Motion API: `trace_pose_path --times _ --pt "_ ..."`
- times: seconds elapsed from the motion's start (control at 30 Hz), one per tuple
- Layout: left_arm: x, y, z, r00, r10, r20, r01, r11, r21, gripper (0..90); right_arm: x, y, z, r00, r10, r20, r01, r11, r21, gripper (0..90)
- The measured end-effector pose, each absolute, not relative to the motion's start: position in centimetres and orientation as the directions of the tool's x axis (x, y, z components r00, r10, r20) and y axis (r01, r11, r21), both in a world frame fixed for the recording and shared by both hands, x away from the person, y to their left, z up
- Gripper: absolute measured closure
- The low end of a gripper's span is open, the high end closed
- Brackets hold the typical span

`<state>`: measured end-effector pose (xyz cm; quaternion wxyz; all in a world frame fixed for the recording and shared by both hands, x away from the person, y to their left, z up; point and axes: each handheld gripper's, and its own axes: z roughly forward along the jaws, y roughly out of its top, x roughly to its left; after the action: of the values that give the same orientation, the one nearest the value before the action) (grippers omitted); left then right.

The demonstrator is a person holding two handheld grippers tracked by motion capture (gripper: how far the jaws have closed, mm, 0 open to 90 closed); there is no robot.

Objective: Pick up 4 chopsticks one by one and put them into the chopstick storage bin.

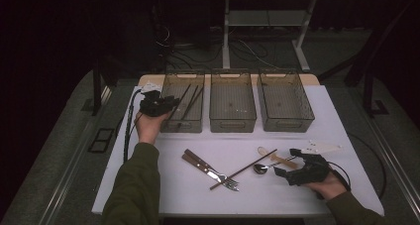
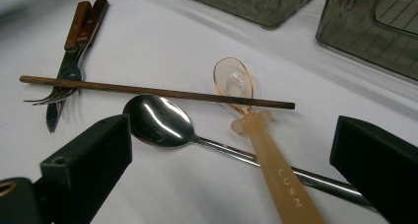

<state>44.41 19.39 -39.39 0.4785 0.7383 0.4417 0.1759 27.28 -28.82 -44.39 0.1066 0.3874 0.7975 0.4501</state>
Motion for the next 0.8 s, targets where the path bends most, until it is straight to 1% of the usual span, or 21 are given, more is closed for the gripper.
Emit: trace_pose_path --times 0.17,0.3,0.43,0.63,0.8 --pt "43.3 19.0 -38.9 0.583 0.799 -0.148 0.471 -0.184 0.863 60.2 27.3 -28.8 -44.4 -0.676 0.715 0.178 0.522 0.294 0.801 2.4" --pt "42.4 18.9 -38.6 0.605 0.780 -0.157 0.473 -0.194 0.860 55.6 27.3 -28.8 -44.4 -0.677 0.715 0.176 0.521 0.296 0.801 2.4" --pt "41.2 18.8 -38.4 0.631 0.764 -0.134 0.450 -0.220 0.865 52.0 27.3 -28.8 -44.4 -0.675 0.717 0.176 0.521 0.295 0.801 2.4" --pt "39.6 18.3 -38.4 0.656 0.743 -0.132 0.447 -0.242 0.861 41.1 27.3 -28.8 -44.4 -0.677 0.716 0.172 0.519 0.298 0.801 2.4" --pt "38.3 17.8 -38.4 0.686 0.715 -0.136 0.441 -0.260 0.859 36.2 27.2 -28.8 -44.3 -0.676 0.716 0.175 0.520 0.295 0.802 2.4"
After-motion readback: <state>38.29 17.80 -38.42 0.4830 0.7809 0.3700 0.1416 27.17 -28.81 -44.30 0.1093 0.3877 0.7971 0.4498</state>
